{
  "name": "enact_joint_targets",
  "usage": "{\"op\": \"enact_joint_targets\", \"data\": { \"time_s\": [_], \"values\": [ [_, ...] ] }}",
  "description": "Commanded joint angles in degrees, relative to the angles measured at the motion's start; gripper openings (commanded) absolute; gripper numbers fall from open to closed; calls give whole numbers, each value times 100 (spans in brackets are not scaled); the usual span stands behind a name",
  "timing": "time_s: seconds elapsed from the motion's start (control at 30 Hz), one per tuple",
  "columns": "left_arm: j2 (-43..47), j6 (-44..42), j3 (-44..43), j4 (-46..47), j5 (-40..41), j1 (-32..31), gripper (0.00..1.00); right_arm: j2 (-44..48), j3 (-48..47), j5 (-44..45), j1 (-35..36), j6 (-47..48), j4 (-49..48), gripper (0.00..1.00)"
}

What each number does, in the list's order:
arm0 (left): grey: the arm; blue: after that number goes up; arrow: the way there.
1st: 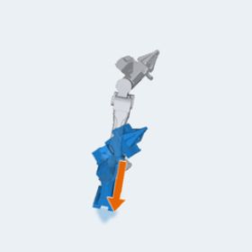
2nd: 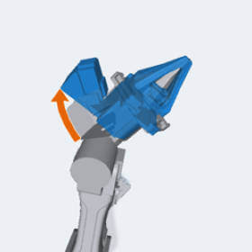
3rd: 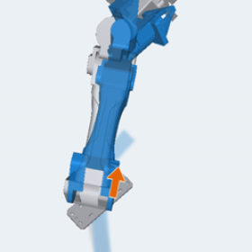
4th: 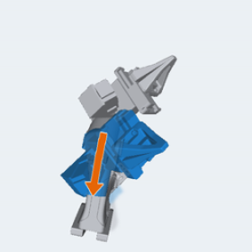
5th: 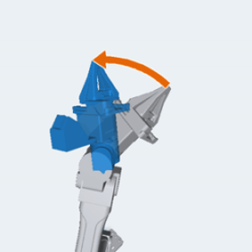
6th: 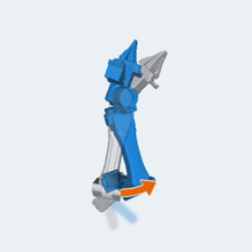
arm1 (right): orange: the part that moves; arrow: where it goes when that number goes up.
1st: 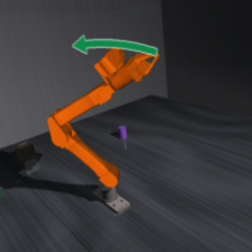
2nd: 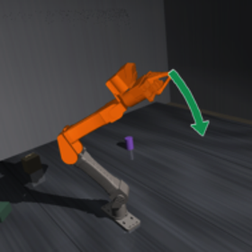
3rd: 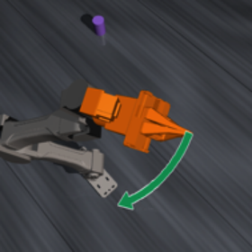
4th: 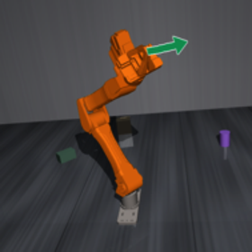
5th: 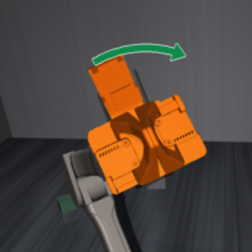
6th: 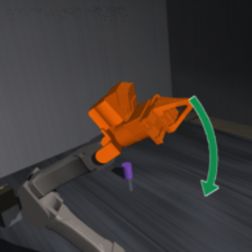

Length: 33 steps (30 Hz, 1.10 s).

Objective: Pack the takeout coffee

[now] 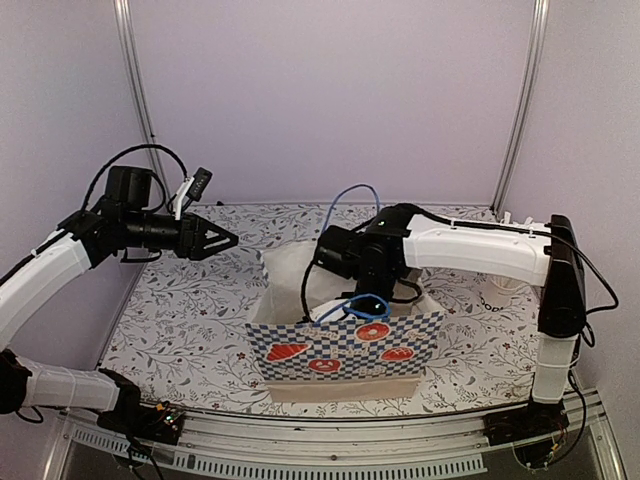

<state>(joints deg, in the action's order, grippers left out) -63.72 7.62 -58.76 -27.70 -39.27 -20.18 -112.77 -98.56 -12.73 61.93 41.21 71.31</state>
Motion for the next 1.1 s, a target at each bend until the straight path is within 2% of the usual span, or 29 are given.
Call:
{"op": "enact_joint_targets", "data": {
  "time_s": [0.0, 0.23, 0.4, 0.53, 0.8, 1.07],
  "values": [
    [-35, 109, -215, 105, -240, 22, 71, 489, -252, -130, 56, 65, 169, 99],
    [-487, -17, -863, -72, -172, -299, 69, 830, -818, -250, 56, 349, 462, 99],
    [-949, -385, -1706, -347, 110, -1014, 69, 1102, -1242, -106, 48, 731, 488, 99],
    [-1205, -566, -2158, -482, 131, -1466, 69, 1366, -1233, -22, 22, 981, 424, 99],
    [-2010, -970, -2833, -1095, 517, -2179, 68, 2136, -1415, -504, -281, 1412, 372, 99],
    [-2819, -1208, -3449, -1471, 734, -2580, 64, 2678, -1394, -384, -616, 1671, 382, 99]
  ]
}}
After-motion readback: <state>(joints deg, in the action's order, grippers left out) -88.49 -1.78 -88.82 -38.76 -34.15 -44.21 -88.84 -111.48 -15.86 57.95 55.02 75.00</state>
